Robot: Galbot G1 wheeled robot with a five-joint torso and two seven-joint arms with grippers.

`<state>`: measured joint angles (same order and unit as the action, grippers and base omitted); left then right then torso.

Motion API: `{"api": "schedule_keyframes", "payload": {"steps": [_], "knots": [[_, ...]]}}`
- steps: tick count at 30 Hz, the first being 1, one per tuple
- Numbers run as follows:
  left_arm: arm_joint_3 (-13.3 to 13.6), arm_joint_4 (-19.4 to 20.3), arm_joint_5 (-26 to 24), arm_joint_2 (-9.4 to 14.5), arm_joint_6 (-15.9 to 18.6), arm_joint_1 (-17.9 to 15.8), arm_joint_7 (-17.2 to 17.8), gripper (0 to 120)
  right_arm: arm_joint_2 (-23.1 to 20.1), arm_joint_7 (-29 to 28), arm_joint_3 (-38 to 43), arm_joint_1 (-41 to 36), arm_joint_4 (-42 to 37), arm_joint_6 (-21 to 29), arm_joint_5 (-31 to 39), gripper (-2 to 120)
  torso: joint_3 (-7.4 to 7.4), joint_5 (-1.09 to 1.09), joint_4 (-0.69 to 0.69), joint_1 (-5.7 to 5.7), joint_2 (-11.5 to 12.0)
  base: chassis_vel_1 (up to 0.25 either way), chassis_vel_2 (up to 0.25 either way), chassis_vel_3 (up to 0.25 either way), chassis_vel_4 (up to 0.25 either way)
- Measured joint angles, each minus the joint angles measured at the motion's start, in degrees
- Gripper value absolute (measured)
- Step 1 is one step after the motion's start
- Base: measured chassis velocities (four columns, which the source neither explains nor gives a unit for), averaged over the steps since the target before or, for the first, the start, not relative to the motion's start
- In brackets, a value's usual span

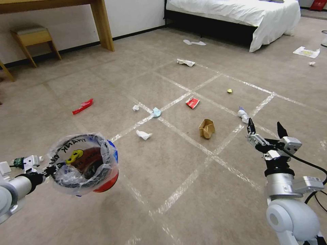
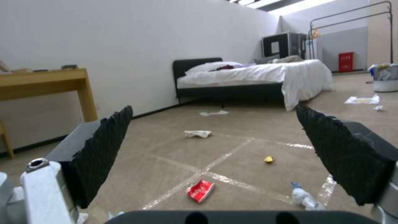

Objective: Pick up the trash bin and place the garbage on the floor into it.

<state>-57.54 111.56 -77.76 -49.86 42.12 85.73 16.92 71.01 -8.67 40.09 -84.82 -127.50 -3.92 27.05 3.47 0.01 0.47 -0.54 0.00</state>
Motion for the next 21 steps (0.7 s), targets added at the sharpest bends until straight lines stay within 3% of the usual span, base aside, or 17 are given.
{"api": "schedule_keyframes", "payload": {"steps": [21], "knots": [[-0.4,0.3,0.2,-0.5,0.0,0.4,0.0,0,0.2,-0.1,0.0,-0.3,-0.4,-0.2,-0.1,100,0.0,-0.01,0.0,0.0,0.0,-0.187,0.195,0.199,-0.196]]}}
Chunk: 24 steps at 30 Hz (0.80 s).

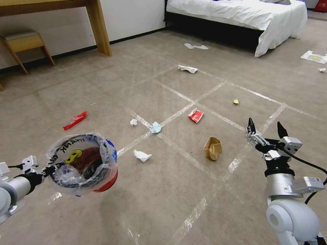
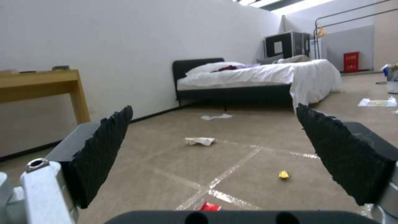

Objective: Pick up the trash bin and place the garbage on the floor into it.

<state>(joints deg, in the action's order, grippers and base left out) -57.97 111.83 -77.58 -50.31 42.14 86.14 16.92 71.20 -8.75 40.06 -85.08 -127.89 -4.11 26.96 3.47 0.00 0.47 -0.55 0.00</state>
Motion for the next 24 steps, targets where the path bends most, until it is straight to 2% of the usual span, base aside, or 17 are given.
{"api": "schedule_keyframes", "payload": {"steps": [9,24], "knots": [[0.0,-0.1,0.1,-0.2,0.0,0.0,0.0,0,0.3,-0.4,-0.4,0.2,0.3,-0.1,-0.2,100,0.0,0.0,0.01,0.0,0.0,-0.09,0.087,0.082,-0.093],[0.4,-0.9,0.2,-0.3,0.0,-1.0,0.0,0,0.6,-1.0,-0.7,1.1,1.2,0.1,-0.4,100,-0.01,0.0,0.01,0.02,0.0,0.0,0.0,0.0,0.0]]}}
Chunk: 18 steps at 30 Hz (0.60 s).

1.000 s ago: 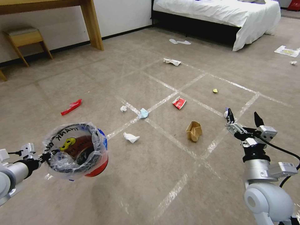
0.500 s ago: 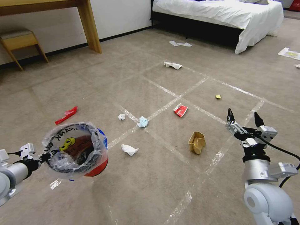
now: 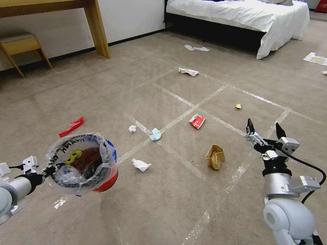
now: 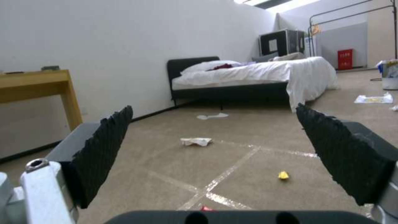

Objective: Pick up the trash bin and place the garbage on the floor into it.

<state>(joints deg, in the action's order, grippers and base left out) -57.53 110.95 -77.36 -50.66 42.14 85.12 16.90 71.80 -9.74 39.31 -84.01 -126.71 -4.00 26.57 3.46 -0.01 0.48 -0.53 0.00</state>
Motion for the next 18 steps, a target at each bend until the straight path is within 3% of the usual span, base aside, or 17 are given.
{"api": "schedule_keyframes", "payload": {"steps": [18], "knots": [[-0.5,-0.3,0.1,-0.6,0.0,0.1,0.0,0,-0.3,0.5,-0.4,1.3,1.2,0.0,0.1,100,0.0,0.0,0.0,0.0,0.0,0.0,0.0,0.0,0.0]]}}
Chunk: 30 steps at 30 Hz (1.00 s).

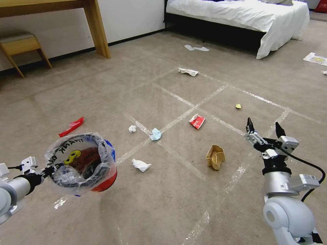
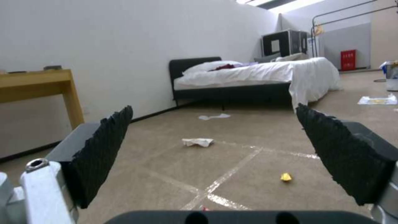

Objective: Pick up the trash bin and place the garbage on the floor into it.

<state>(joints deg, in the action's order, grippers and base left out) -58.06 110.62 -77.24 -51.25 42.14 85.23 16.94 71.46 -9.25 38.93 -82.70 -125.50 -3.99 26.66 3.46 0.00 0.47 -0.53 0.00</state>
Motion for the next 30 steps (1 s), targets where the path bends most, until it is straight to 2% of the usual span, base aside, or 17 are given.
{"api": "schedule_keyframes", "payload": {"steps": [15,30], "knots": [[0.0,-0.5,0.2,-0.4,0.0,-0.2,0.0,0,-0.1,0.0,-0.5,1.3,1.4,0.4,0.2,100,0.01,0.0,0.0,-0.02,0.0,-0.05,0.053,0.055,-0.047],[-0.1,-1.3,0.2,0.0,0.0,-0.4,0.0,0,0.2,-0.7,-0.9,1.8,1.7,1.6,0.1,100,0.01,0.0,0.0,-0.01,0.0,0.0,0.0,0.0,0.0]]}}
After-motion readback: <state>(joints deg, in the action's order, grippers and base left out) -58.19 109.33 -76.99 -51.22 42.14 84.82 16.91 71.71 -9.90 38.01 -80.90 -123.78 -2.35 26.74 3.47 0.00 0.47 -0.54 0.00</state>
